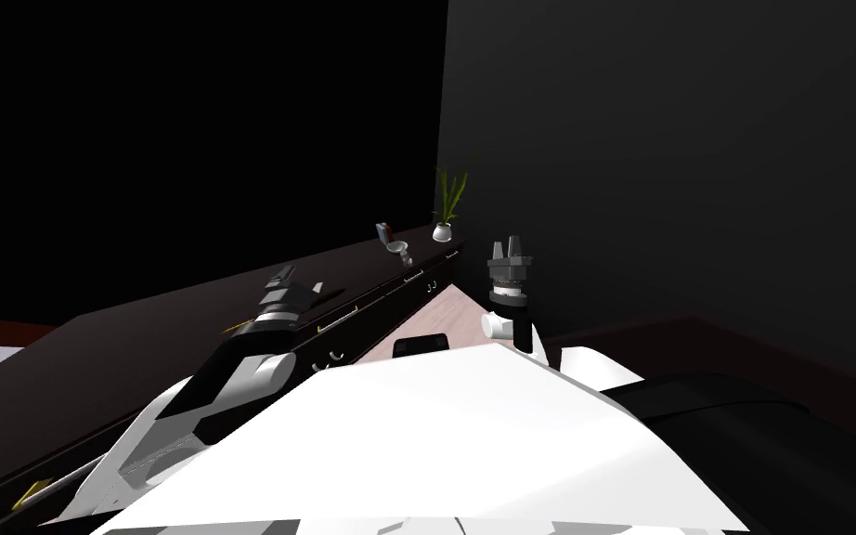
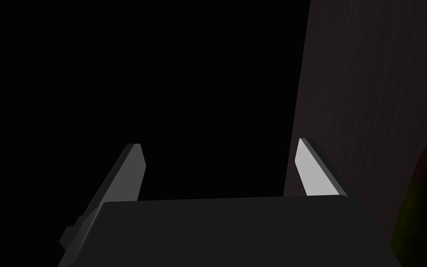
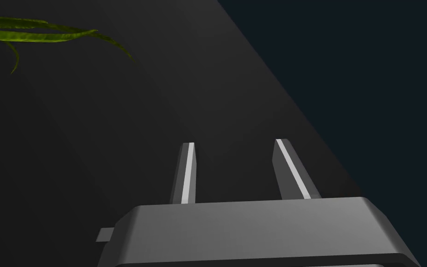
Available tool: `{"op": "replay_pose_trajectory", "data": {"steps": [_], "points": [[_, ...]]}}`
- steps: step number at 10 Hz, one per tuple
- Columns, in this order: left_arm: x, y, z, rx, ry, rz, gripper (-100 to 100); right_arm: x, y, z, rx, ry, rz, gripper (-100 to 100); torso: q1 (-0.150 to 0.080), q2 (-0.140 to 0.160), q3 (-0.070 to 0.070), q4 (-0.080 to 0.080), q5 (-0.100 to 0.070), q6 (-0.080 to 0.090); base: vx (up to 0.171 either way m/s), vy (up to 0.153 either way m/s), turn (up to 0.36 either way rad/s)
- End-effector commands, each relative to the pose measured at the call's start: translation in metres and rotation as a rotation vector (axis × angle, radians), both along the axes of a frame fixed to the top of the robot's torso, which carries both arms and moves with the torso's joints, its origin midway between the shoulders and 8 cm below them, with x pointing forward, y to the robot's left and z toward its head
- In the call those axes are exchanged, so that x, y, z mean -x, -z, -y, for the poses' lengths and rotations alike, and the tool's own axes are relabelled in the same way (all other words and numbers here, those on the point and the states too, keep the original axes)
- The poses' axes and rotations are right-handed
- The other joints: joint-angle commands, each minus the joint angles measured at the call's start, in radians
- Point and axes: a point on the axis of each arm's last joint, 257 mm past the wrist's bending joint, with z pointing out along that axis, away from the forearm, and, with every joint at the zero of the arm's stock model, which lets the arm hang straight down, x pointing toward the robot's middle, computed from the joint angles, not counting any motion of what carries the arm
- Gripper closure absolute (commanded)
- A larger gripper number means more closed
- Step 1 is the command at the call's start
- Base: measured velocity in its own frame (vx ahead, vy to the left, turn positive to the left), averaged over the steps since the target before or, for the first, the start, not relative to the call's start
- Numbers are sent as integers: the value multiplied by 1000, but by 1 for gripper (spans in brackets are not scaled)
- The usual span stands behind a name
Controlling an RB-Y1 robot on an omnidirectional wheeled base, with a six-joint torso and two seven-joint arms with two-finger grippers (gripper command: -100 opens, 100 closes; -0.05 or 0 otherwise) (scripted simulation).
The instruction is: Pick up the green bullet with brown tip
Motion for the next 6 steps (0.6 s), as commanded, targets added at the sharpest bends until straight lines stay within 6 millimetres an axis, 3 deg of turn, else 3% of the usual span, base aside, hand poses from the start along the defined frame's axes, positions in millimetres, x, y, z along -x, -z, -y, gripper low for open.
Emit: {"op": "replay_pose_trajectory", "data": {"steps": [1,4,6], "points": [[3,6,-14,25,-16,-45,-100,0,0,0,0,0,0,0,0,0,0,0,0,0,29,-89,-18],[6,22,-28,53,-44,-117,-100,0,0,0,0,0,0,0,-3,2,1,0,-1,0,18,-99,-11],[9,29,-40,75,-62,-161,-100,0,0,0,0,0,0,0,1,1,0,0,0,0,36,-44,-14]]}}
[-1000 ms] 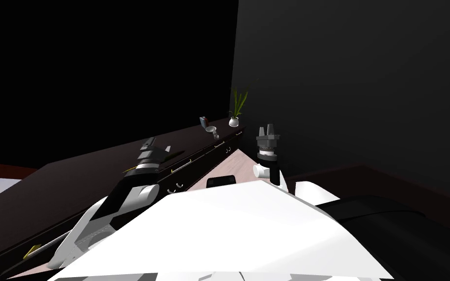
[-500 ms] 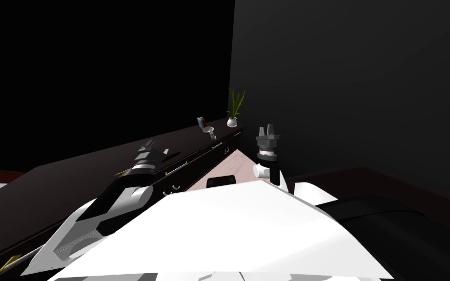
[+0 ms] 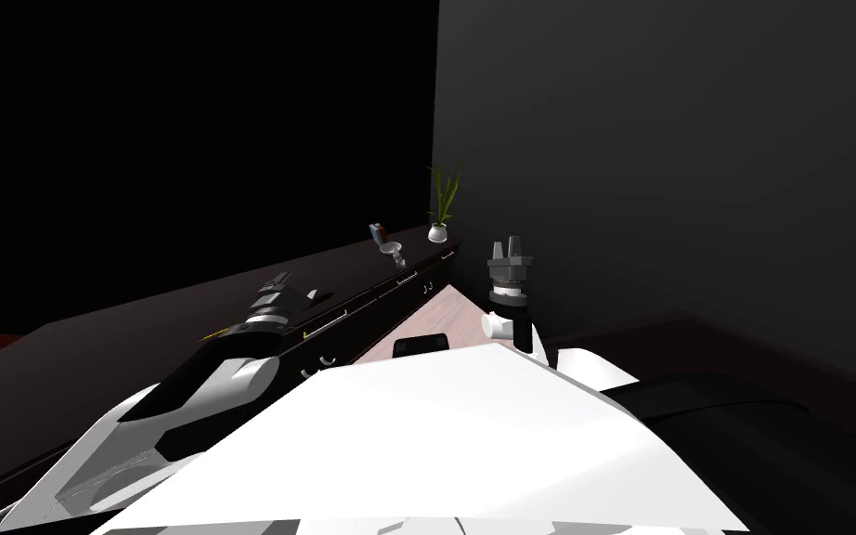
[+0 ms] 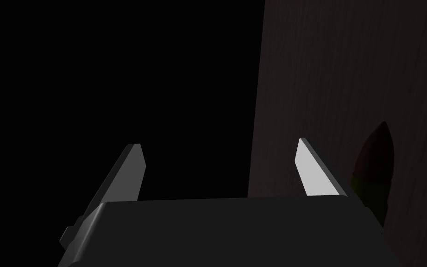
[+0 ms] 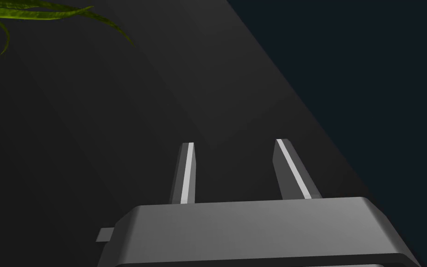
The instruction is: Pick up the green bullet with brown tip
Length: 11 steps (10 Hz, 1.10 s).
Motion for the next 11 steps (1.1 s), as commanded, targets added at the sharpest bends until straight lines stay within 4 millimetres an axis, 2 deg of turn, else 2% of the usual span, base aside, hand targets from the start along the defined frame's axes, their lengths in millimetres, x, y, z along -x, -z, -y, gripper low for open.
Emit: {"op": "replay_pose_trajectory", "data": {"steps": [1,2,5,7,8,11], "points": [[3,8,-7,17,-18,-42,-100,0,0,0,0,0,0,0,0,0,0,0,0,0,29,-56,-13],[4,10,-8,18,-20,-48,-100,0,0,0,0,0,0,0,0,1,0,0,0,0,10,-35,5],[12,25,-29,61,-59,-132,-100,0,0,0,0,0,0,0,0,1,1,0,0,0,30,-64,-26],[14,31,-32,66,-71,-159,-100,0,0,0,0,0,0,0,0,0,0,0,0,0,26,-40,-6],[19,38,-42,86,-91,-197,-100,0,0,0,0,0,0,0,1,1,1,0,0,0,17,-38,-39],[27,51,-53,111,-124,-263,-100,0,0,0,0,0,0,0,1,1,0,0,0,0,28,-37,-29]]}}
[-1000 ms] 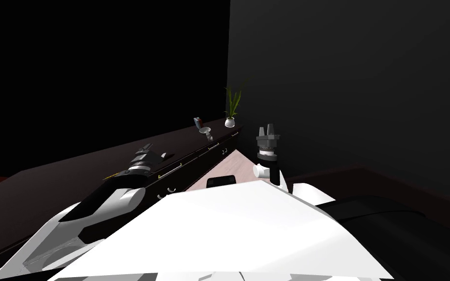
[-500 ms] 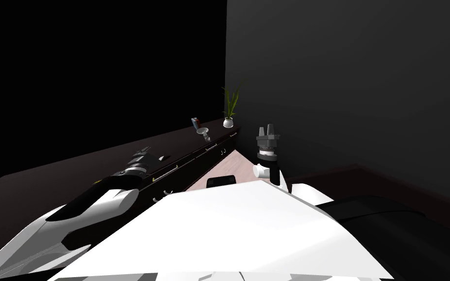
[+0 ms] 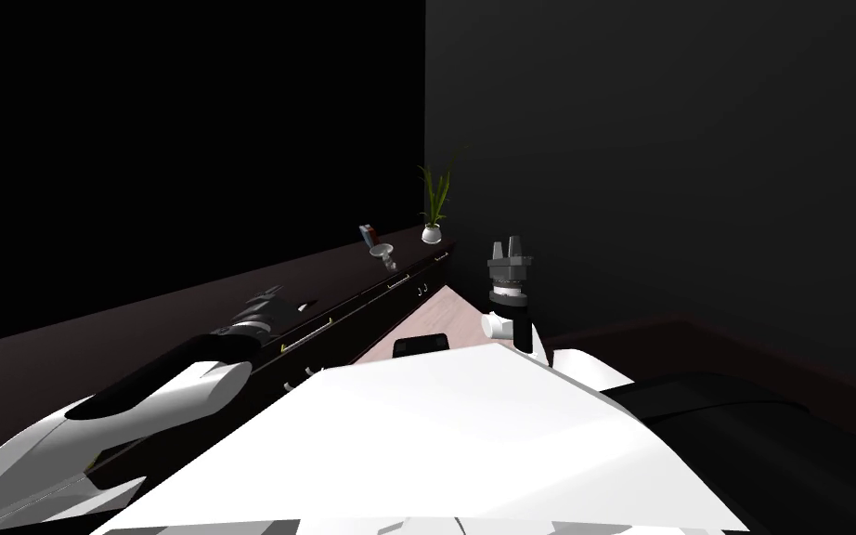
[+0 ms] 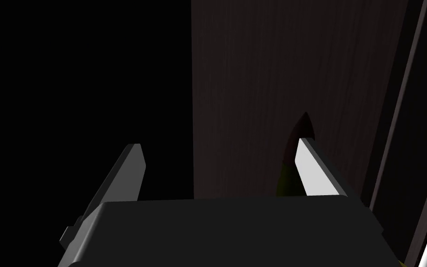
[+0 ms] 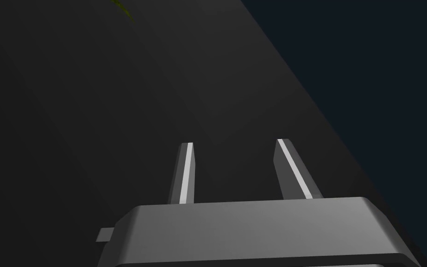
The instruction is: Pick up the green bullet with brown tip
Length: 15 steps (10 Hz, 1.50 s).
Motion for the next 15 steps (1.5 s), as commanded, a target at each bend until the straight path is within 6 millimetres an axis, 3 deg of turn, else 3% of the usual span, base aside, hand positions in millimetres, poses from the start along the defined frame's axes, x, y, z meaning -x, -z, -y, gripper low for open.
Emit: {"op": "replay_pose_trajectory", "data": {"steps": [1,15], "points": [[6,7,-10,23,-25,-44,-100,0,0,0,0,0,0,0,0,0,0,0,0,0,35,-31,-40],[71,69,-63,168,-223,-382,-100,0,0,0,0,0,0,0,4,1,0,0,1,0,25,14,-43]]}}
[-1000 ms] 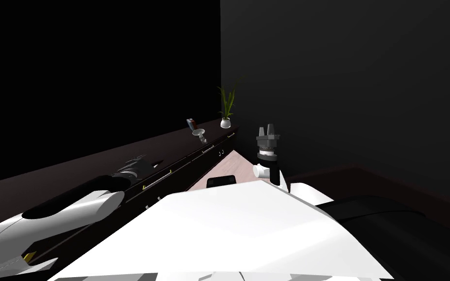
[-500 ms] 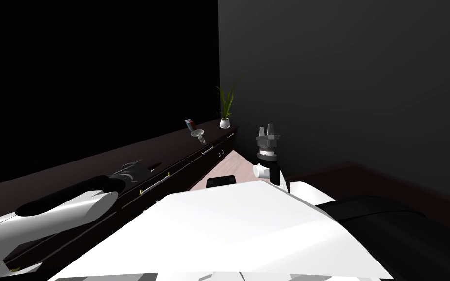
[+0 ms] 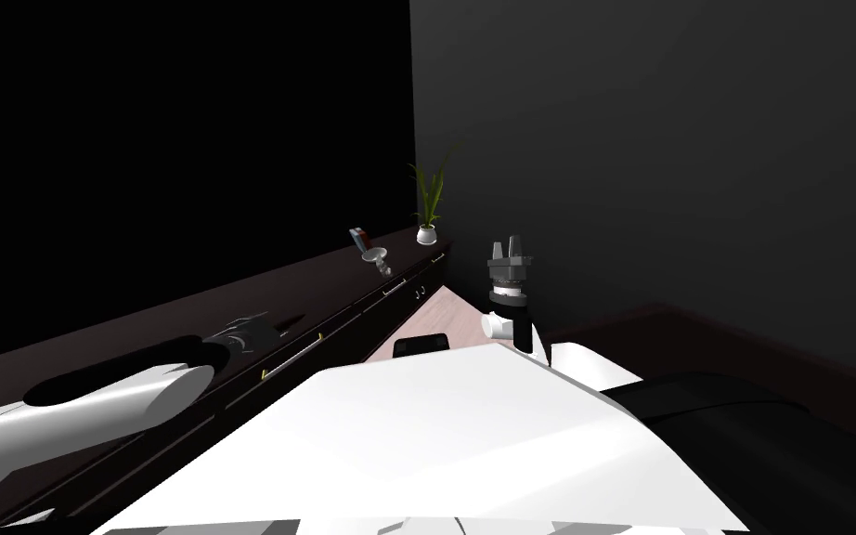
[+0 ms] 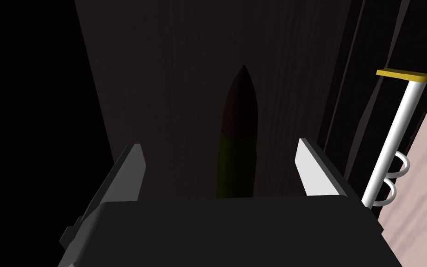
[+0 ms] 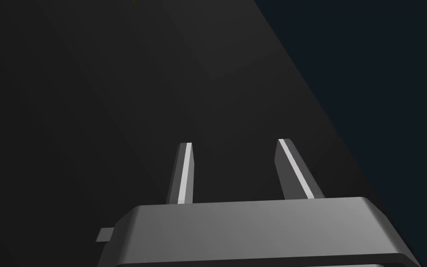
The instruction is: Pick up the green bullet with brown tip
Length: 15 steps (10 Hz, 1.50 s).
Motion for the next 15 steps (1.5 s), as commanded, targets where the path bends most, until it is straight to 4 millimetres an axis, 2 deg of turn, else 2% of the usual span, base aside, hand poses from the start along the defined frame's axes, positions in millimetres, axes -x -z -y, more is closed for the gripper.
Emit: {"op": "replay_pose_trajectory", "data": {"steps": [1,5,12,13,14,15], "points": [[13,9,-6,26,-34,-50,-100,0,0,0,0,0,0,0,0,0,0,0,0,0,31,69,-98],[33,22,-14,62,-82,-130,-100,0,0,0,0,0,0,0,2,0,0,0,1,0,19,63,-50],[80,49,-27,139,-181,-314,-100,0,0,0,0,0,0,0,2,1,0,0,1,0,10,76,-58],[74,46,-25,131,-171,-294,-100,0,0,0,0,0,0,0,1,1,0,0,1,0,2,28,-12],[76,47,-26,133,-174,-299,0,0,0,0,0,0,0,0,-1,1,1,0,0,0,1,6,1],[77,49,-31,132,-163,-302,-100,0,0,0,0,0,0,0,-3,1,1,0,0,0,33,-20,67]]}}
